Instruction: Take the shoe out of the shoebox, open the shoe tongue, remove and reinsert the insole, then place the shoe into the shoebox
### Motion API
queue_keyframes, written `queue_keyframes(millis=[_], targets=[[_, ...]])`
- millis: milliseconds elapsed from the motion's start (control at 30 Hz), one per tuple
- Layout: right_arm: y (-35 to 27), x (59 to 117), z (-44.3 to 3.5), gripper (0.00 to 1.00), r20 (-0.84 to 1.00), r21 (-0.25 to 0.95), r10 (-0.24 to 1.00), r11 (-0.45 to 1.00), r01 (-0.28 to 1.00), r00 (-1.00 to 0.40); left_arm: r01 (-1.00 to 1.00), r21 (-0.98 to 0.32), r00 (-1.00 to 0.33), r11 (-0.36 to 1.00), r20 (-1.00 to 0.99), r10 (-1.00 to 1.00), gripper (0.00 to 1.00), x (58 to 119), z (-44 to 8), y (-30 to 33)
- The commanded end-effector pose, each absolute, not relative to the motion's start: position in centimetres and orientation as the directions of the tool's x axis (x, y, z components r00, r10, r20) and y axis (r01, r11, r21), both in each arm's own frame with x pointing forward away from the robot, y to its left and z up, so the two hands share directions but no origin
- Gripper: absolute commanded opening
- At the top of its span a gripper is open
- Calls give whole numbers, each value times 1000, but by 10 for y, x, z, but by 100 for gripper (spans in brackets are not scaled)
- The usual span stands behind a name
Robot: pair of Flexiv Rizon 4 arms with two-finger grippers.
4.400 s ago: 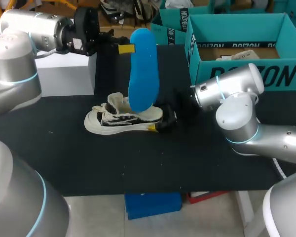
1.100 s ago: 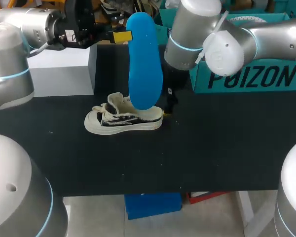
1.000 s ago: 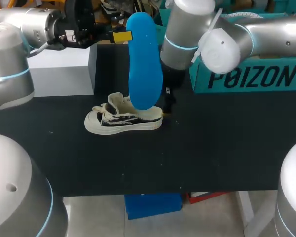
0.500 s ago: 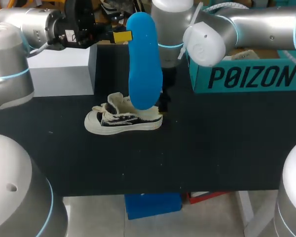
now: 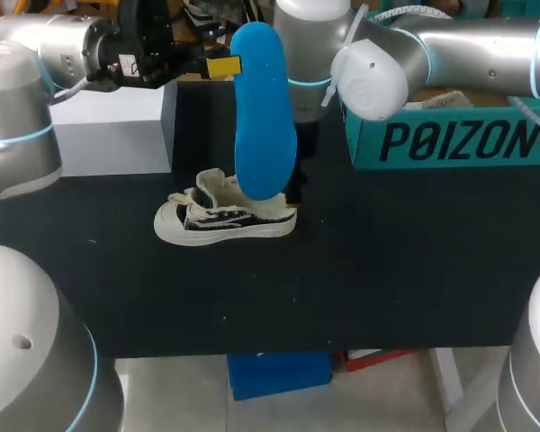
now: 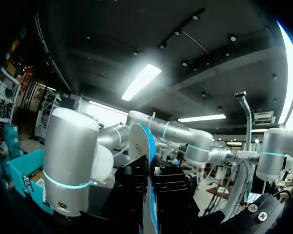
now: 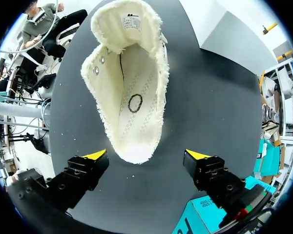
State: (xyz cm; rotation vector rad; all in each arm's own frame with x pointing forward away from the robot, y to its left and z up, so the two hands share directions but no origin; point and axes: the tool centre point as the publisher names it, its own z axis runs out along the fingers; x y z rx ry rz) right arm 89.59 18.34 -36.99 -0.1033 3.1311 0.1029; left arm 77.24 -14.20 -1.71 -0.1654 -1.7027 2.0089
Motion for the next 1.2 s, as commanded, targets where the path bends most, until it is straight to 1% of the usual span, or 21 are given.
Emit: queue_keyframes(millis=[33,167,500,700,933,1200], targets=[[184,897,-371,100,-6,64,-65,996,-65,-998,-290,-952,-870,-96,220,442,0,772,-18,-142],[182,896,-369,100,-16,97,-59,993,-60,-998,-290,-952,-870,-96,220,442,0,772,-18,-142],[171,892,-363,100,-69,329,-22,943,-43,-997,-290,-952,-870,-96,220,442,0,772,-18,-142],[170,890,-363,100,-85,403,-12,914,-45,-996,-290,-952,-870,-96,220,442,0,772,-18,-142],[170,890,-363,100,-101,529,-10,846,-63,-995,-290,-952,-870,-96,220,442,0,772,-18,-142],[172,891,-364,100,-101,610,-20,789,-78,-995,-290,-952,-870,-96,220,442,0,772,-18,-142]])
